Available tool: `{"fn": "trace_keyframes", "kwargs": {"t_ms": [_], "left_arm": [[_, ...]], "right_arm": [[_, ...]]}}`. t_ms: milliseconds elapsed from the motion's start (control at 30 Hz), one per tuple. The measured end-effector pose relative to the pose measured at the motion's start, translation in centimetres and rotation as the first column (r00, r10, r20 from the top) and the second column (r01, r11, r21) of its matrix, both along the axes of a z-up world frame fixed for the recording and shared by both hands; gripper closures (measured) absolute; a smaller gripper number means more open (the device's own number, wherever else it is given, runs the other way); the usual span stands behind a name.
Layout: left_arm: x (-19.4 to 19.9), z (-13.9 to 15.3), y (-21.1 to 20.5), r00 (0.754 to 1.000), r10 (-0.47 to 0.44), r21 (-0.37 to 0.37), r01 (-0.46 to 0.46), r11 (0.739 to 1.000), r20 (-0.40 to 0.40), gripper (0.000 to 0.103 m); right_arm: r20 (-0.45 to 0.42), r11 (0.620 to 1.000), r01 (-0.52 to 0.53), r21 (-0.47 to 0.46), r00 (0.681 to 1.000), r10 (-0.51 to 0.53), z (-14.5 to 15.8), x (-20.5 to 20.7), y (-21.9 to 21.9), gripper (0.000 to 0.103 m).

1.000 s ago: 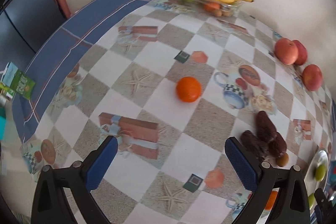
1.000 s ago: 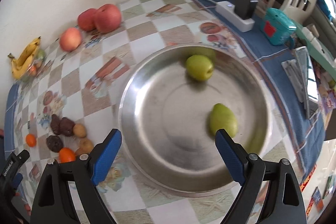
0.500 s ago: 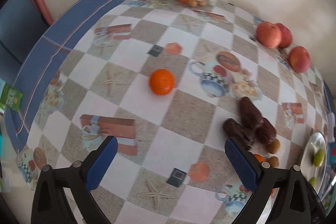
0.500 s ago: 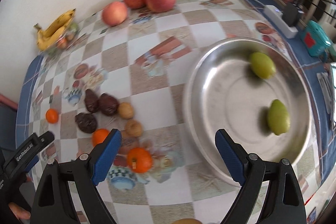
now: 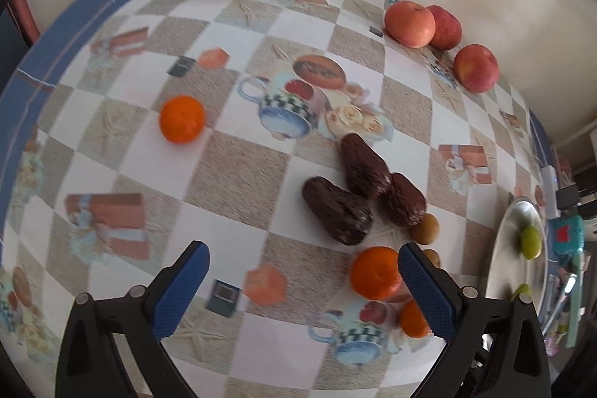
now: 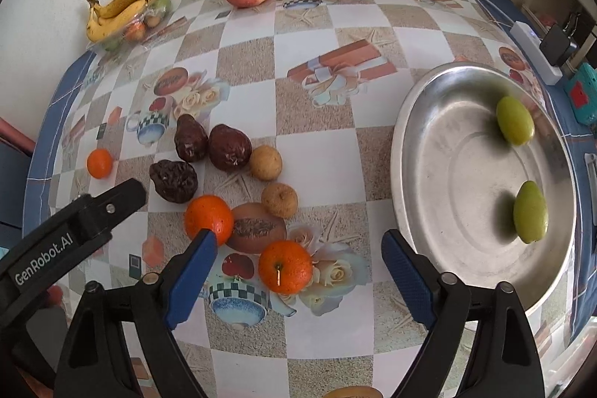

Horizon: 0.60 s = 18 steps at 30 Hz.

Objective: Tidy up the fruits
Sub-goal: 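Withdraw both open tools from the bowl back toward the oranges, then grasp a mandarin orange with the left tool while the right tool grasps another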

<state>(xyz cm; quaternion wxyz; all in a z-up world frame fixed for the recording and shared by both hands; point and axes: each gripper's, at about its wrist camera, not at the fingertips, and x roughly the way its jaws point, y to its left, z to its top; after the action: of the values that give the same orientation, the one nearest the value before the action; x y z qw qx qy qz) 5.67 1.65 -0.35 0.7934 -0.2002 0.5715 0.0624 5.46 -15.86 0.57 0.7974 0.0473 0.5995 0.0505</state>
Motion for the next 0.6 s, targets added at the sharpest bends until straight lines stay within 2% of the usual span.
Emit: {"fn": "trace_keyframes", "kwargs": {"t_ms": [33, 133, 267, 333, 467, 600], "left_arm": [[0.0, -0.1, -0.2, 1.000, -0.006, -0.016, 0.006, 1.000, 0.001, 0.002], [0.2, -0.3, -1.2, 0.999, -0.033, -0.036, 0.033, 0.999, 0.004, 0.010], [0.6, -1.0, -2.4, 0.997, -0.083, -0.039, 0.083, 0.996, -0.003, 0.017], [1.0, -1.8, -3.0, 0.994, -0.106, -0.038, 0.105, 0.994, -0.015, 0.027], [1.4, -2.4, -4.1, 0.990, -0.138, -0.057, 0.137, 0.989, -0.009, 0.037], [1.6, -2.4, -5.3, 0.985, -0.175, -0.073, 0.175, 0.982, 0.006, 0.057]], "right_arm": [[-0.003, 1.000, 0.000, 0.004, 1.000, 0.001, -0.1, 0.0, 0.0, 0.028], [-0.010, 1.000, 0.003, 0.024, 1.000, -0.003, -0.3, -0.1, -0.2, 0.042], [-0.015, 0.999, -0.001, 0.032, 1.000, 0.002, -0.4, -0.2, -0.1, 0.047], [-0.028, 0.999, -0.010, 0.039, 1.000, 0.012, -0.8, -0.2, 0.1, 0.050], [-0.073, 0.999, -0.034, 0.026, 0.997, 0.036, -2.1, -0.3, 0.8, 0.061], [-0.100, 0.998, -0.052, 0.023, 0.994, 0.054, -2.9, -0.3, 1.4, 0.065]]}}
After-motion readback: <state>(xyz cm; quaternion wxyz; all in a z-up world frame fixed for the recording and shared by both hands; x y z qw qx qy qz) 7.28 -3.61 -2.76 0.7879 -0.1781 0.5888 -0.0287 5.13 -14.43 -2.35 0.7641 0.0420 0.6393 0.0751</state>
